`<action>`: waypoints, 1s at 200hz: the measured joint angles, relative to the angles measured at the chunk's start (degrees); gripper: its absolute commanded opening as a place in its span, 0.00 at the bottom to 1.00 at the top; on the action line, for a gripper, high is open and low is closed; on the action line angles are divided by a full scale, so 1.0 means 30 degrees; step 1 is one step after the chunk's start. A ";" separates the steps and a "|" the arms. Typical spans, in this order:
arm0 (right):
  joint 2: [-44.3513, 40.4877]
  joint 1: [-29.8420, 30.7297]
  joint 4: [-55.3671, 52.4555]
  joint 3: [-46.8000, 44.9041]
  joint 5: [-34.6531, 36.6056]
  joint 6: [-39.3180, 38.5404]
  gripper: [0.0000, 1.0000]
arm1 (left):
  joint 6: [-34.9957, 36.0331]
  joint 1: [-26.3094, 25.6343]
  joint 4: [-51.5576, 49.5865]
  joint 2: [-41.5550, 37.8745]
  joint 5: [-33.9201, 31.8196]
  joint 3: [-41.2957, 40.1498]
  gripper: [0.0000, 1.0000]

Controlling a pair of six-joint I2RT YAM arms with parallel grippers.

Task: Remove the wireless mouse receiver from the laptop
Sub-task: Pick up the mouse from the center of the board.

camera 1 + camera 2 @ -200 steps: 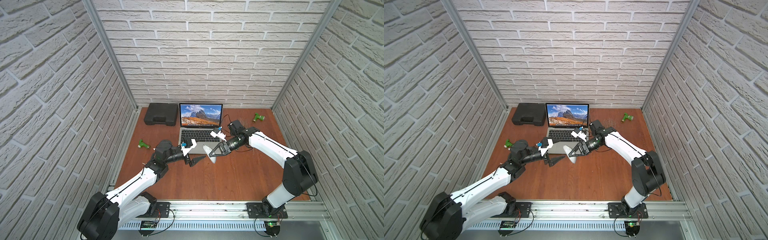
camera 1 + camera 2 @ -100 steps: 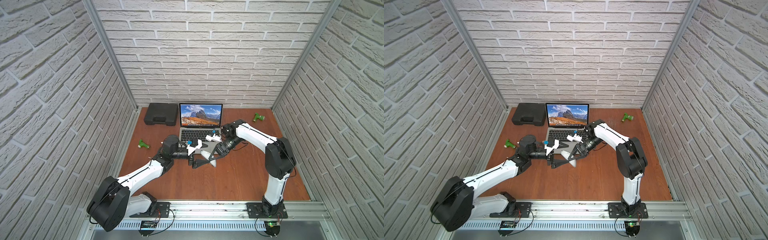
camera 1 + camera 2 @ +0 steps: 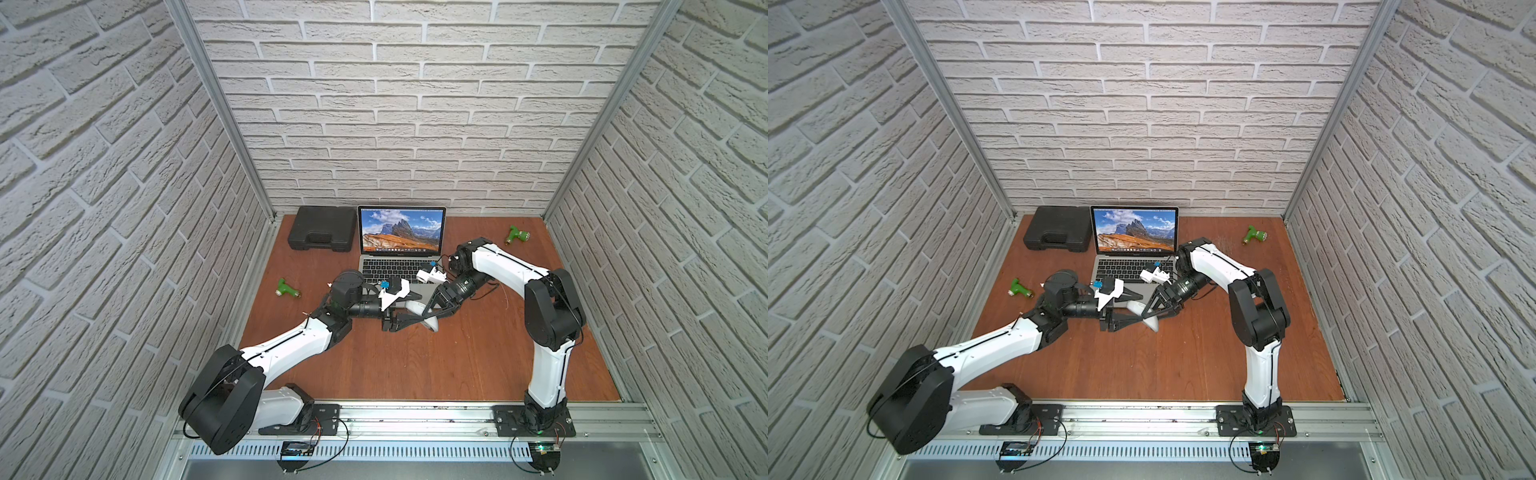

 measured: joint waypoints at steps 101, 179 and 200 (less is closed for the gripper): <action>-0.1224 0.0029 -0.0248 -0.0335 -0.0189 -0.0117 0.30 | -0.0357 0.0000 0.0029 0.0794 0.0226 0.0000 0.65; -0.1224 -0.0153 -0.0692 -0.0168 -0.0277 -0.0109 0.31 | -0.0794 0.0066 0.0138 0.0772 0.0641 -0.0044 0.48; -0.1180 -0.0204 -0.0685 -0.0095 -0.0284 -0.0102 0.31 | -0.0801 0.0073 0.0051 0.0729 0.0576 -0.0044 0.40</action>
